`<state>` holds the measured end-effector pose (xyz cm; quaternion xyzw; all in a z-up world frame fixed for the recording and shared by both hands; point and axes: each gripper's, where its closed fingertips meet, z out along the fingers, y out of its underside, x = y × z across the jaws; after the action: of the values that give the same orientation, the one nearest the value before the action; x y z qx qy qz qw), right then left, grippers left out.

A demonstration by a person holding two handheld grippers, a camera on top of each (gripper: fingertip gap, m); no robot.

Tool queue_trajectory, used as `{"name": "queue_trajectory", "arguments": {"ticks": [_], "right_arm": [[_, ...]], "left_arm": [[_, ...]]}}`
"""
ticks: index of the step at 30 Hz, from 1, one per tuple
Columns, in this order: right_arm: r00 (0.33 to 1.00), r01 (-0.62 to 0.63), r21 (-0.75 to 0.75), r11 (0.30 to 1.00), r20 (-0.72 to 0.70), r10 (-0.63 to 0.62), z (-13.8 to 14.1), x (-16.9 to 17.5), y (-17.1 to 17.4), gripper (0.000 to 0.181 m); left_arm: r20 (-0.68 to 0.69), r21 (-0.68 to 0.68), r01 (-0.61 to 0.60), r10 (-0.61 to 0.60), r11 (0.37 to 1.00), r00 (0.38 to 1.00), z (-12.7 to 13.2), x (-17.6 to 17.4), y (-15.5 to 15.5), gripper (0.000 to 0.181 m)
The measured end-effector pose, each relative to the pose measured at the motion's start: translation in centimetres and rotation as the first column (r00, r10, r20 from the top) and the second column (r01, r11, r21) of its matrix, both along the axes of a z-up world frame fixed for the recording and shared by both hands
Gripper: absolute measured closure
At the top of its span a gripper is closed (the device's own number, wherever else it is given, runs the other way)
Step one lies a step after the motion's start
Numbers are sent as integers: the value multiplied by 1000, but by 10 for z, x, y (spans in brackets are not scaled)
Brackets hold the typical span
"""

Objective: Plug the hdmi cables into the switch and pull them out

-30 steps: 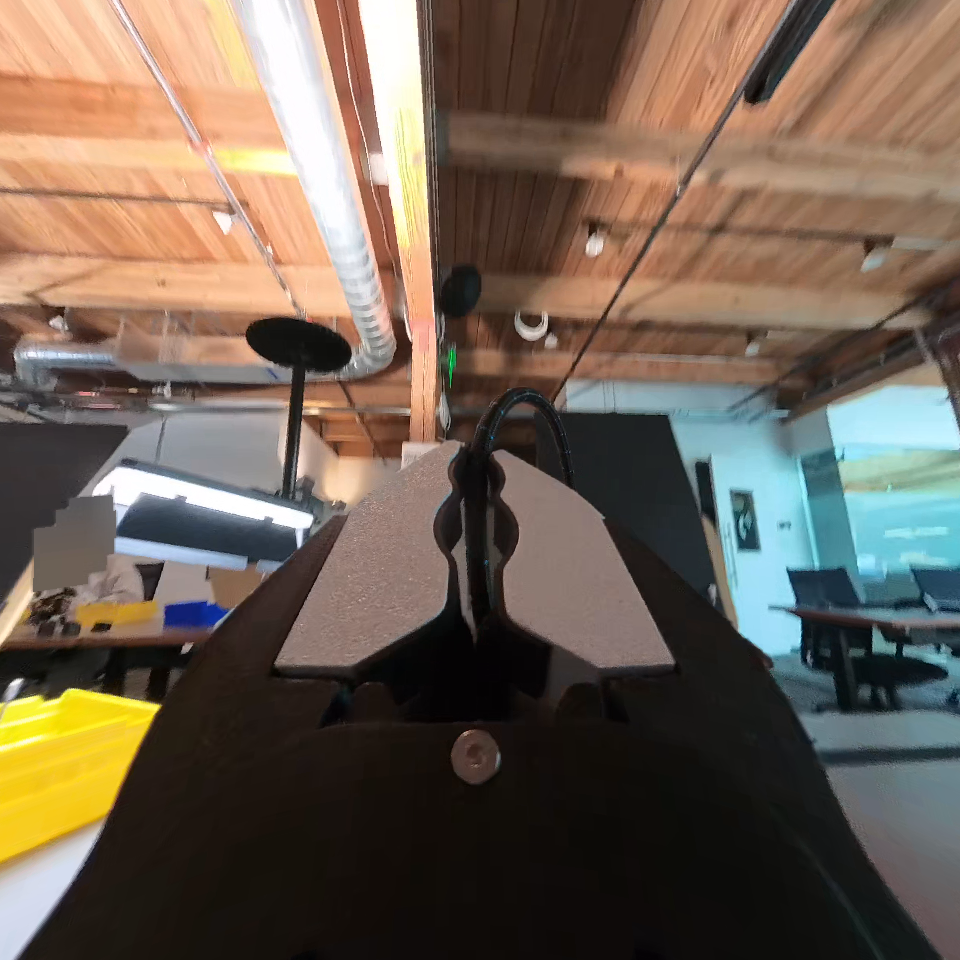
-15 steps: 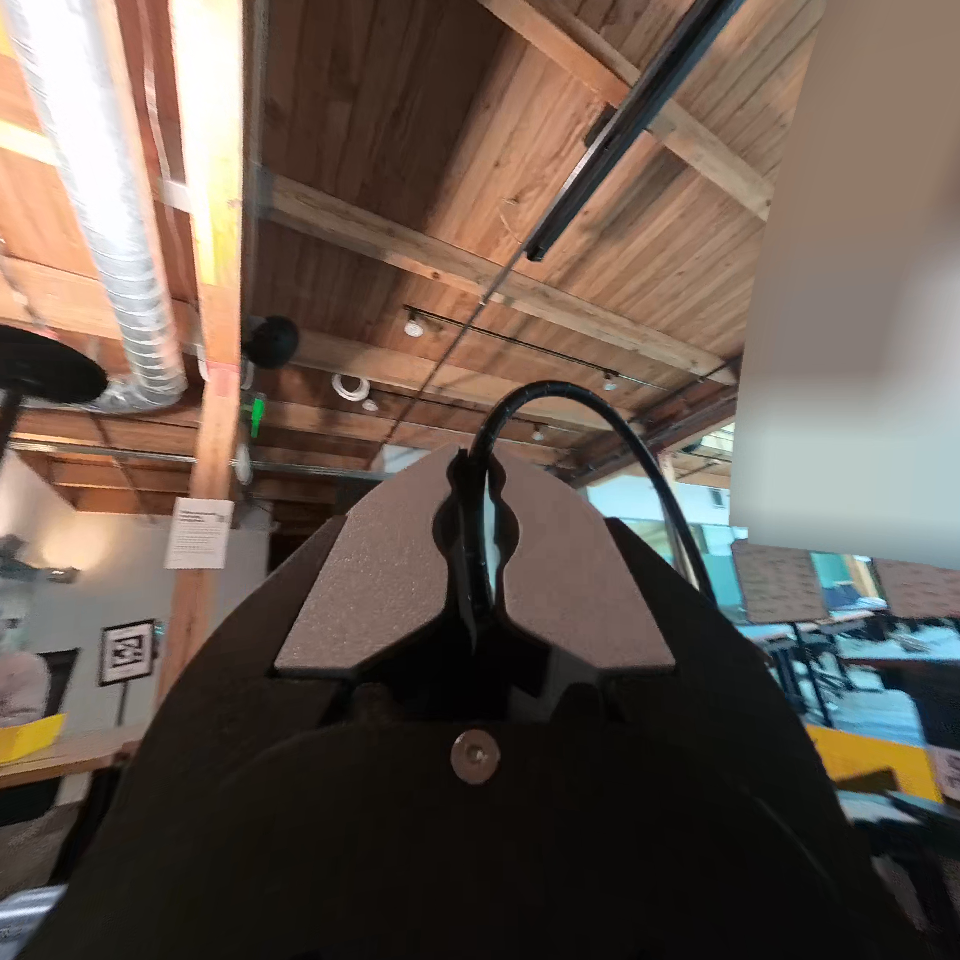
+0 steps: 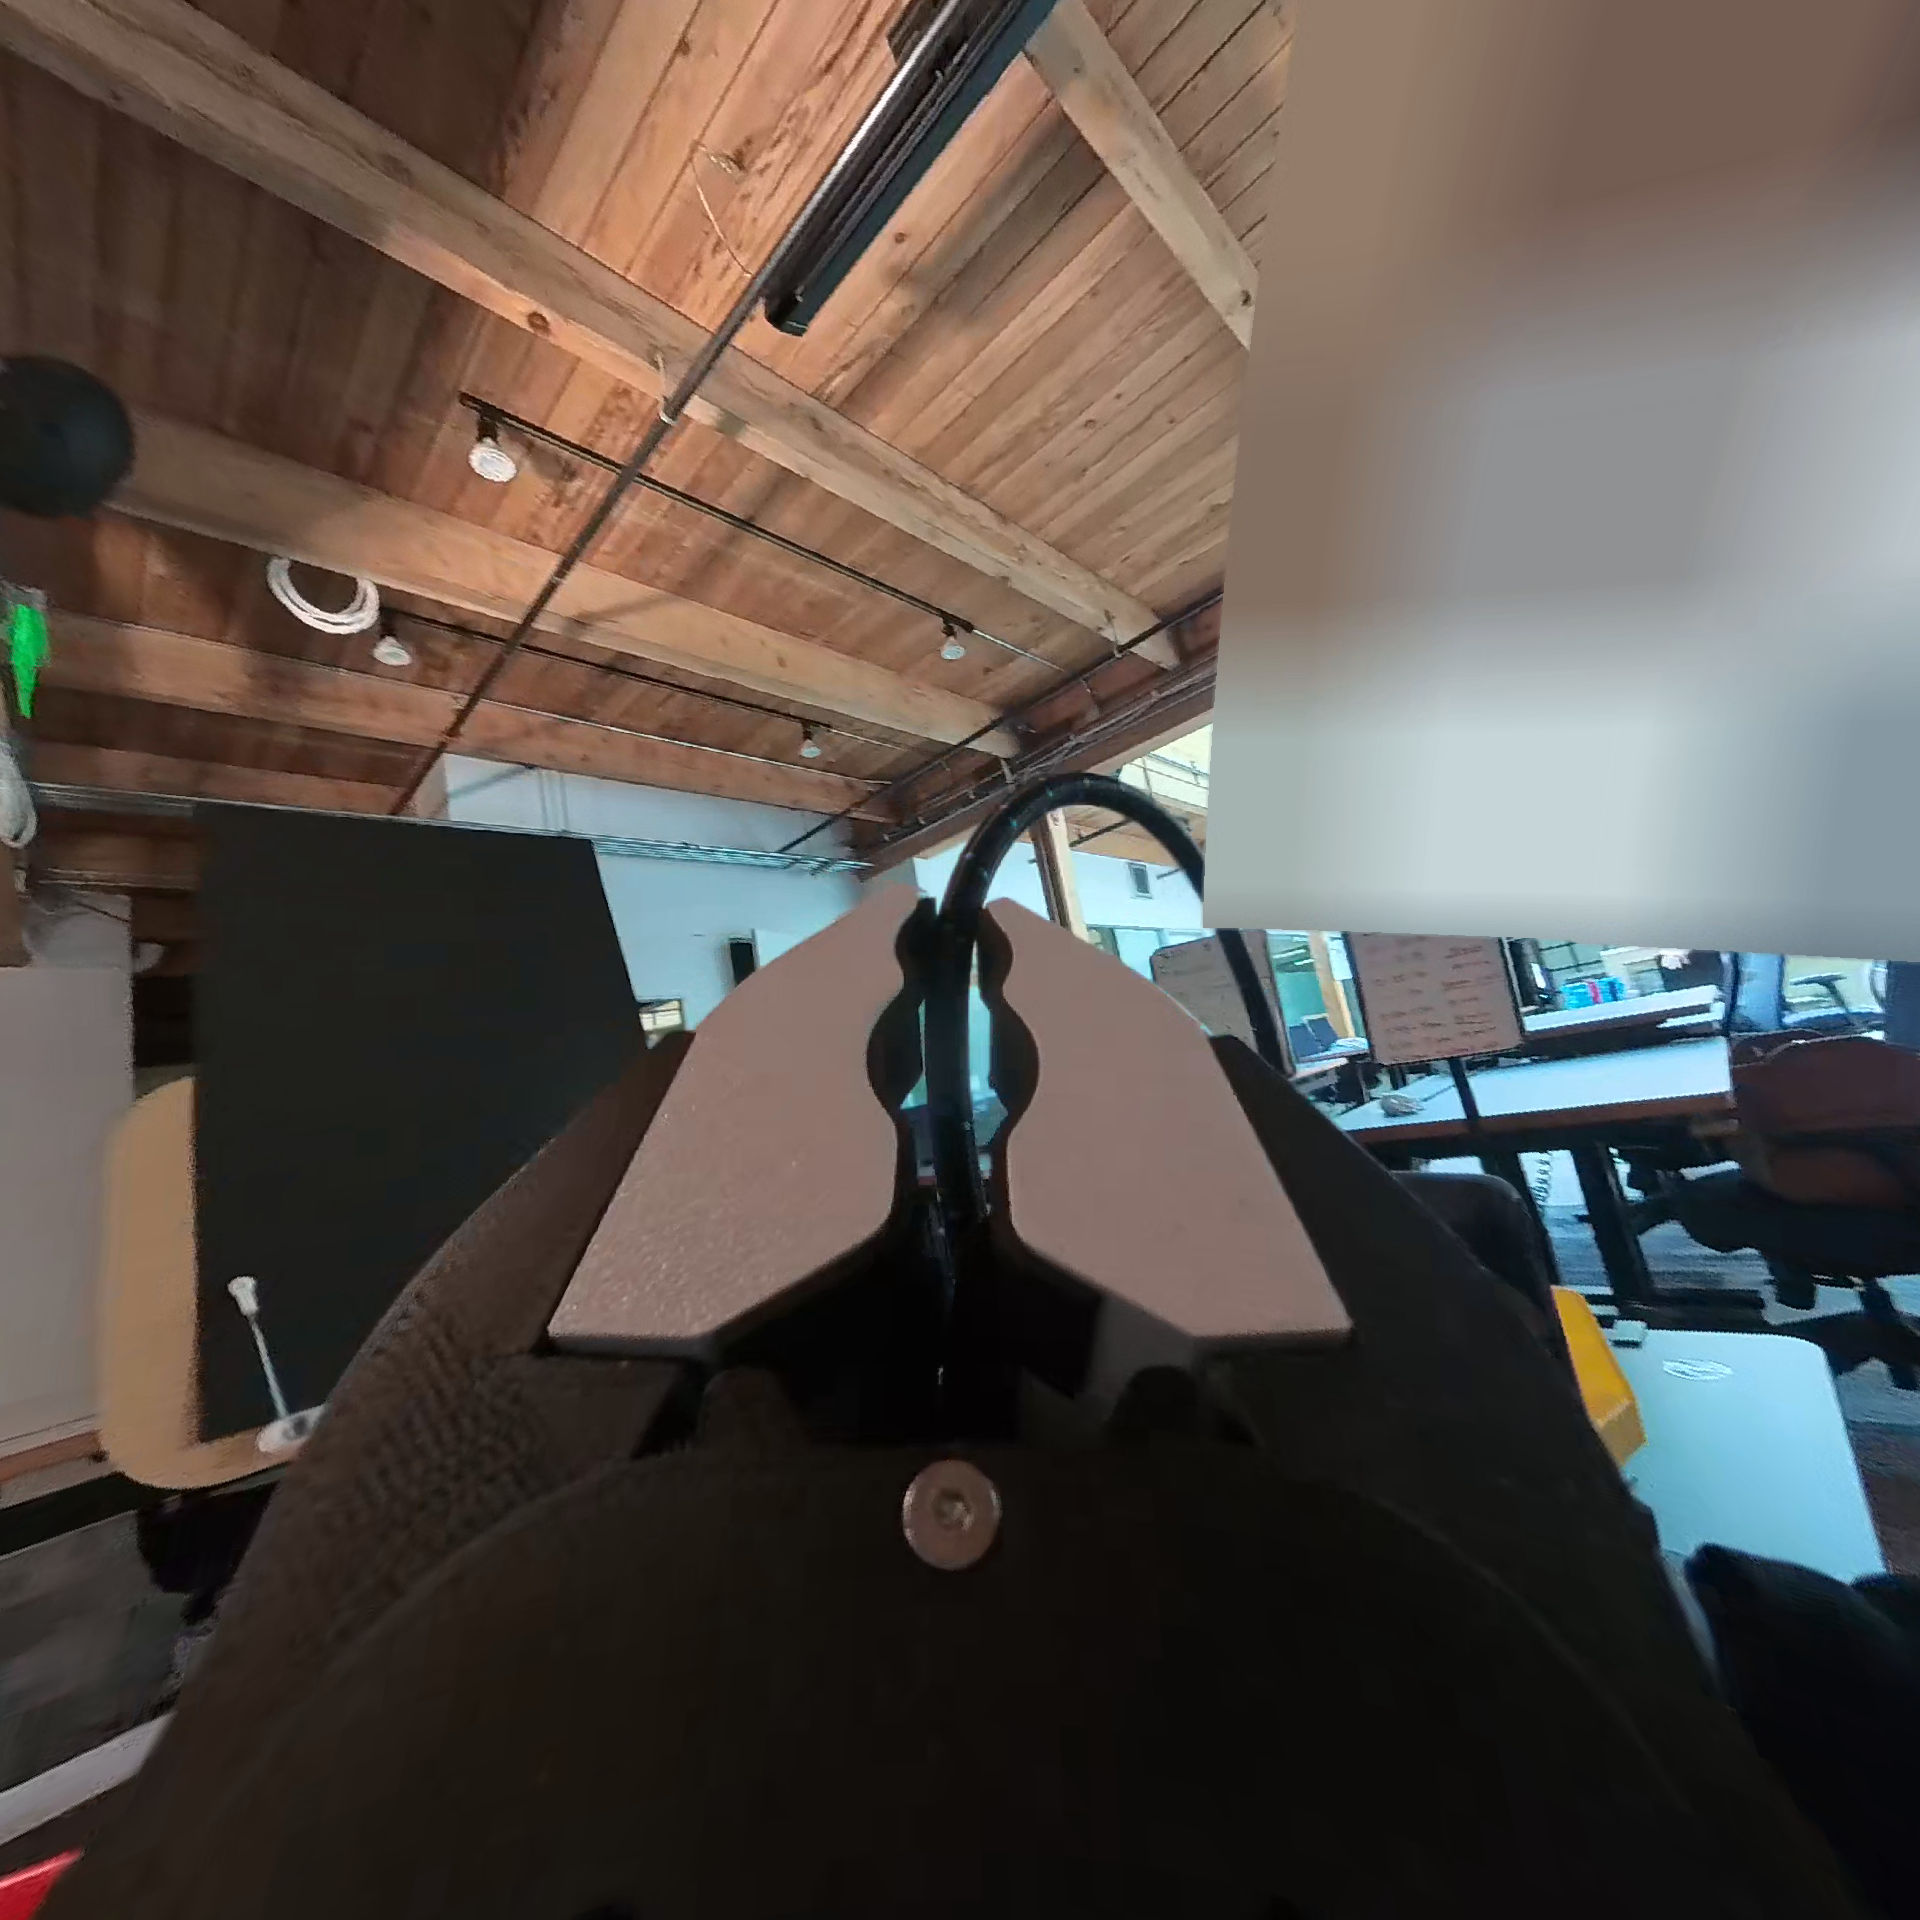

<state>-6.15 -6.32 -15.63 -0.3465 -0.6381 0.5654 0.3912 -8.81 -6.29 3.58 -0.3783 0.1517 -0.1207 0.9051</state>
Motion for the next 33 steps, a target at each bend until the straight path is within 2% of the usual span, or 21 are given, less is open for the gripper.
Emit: {"name": "queue_trajectory", "arguments": {"ticks": [1, 2, 4, 8, 10, 12, 14, 16, 18, 20, 22, 24, 26, 28, 29, 30, 33], "right_arm": [[1000, -11, 5, 1000, 29, 11, -2, 1, -2, 166], [999, -25, -29, 999, 34, 26, 2, 3, -4, 166], [998, -43, -149, 988, -45, 37, 23, 7, 1, 166], [969, 30, -373, 927, -218, -119, 62, 20, 43, 167], [928, 1, -534, 846, -314, -199, 82, 34, 68, 167], [875, -85, -682, 726, -400, -273, 96, 54, 96, 168], [835, -144, -774, 617, -430, -344, 100, 69, 121, 167], [813, -169, -812, 559, -435, -388, 99, 76, 134, 167], [816, -165, -812, 560, -431, -385, 99, 75, 134, 167], [831, -122, -797, 592, -409, -378, 97, 66, 127, 167], [860, -101, -779, 619, -381, -339, 95, 55, 117, 168], [892, -75, -763, 642, -339, -299, 90, 43, 107, 165], [910, -74, -752, 655, -320, -265, 88, 36, 100, 161], [914, -89, -749, 656, -323, -245, 90, 33, 97, 158], [912, -78, -746, 662, -322, -256, 91, 30, 97, 157], [903, -55, -744, 666, -322, -284, 91, 28, 98, 163], [847, -47, -769, 638, -369, -382, 96, 34, 106, 157]], "left_arm": [[-4, -10, 9, -9, 1000, 1000, -2, 3, 2, 174], [-6, -16, 17, -17, 1000, 1000, -3, 5, 4, 173], [7, -19, 22, -22, 1000, 1000, -6, 3, 8, 173], [106, -81, 154, -146, 985, 984, -15, -4, 22, 144], [199, -111, 232, -207, 966, 958, -22, -9, 34, 137], [293, -164, 279, -224, 946, 930, -36, -10, 52, 131], [334, -230, 353, -267, 907, 904, -53, 4, 69, 130], [350, -321, 443, -330, 837, 877, -73, 32, 84, 130], [381, -382, 520, -383, 764, 842, -91, 58, 95, 129], [425, -388, 550, -386, 739, 819, -103, 71, 103, 129], [454, -360, 532, -353, 766, 818, -111, 73, 108, 131], [446, -318, 515, -354, 796, 822, -112, 73, 107, 142], [433, -311, 529, -378, 790, 819, -111, 74, 103, 165], [473, -270, 584, -423, 765, 773, -108, 71, 99, 167], [512, -224, 609, -440, 761, 738, -106, 67, 97, 168], [548, -163, 611, -444, 774, 709, -104, 60, 94, 169], [597, -41, 573, -440, 818, 671, -99, 36, 88, 169]]}}
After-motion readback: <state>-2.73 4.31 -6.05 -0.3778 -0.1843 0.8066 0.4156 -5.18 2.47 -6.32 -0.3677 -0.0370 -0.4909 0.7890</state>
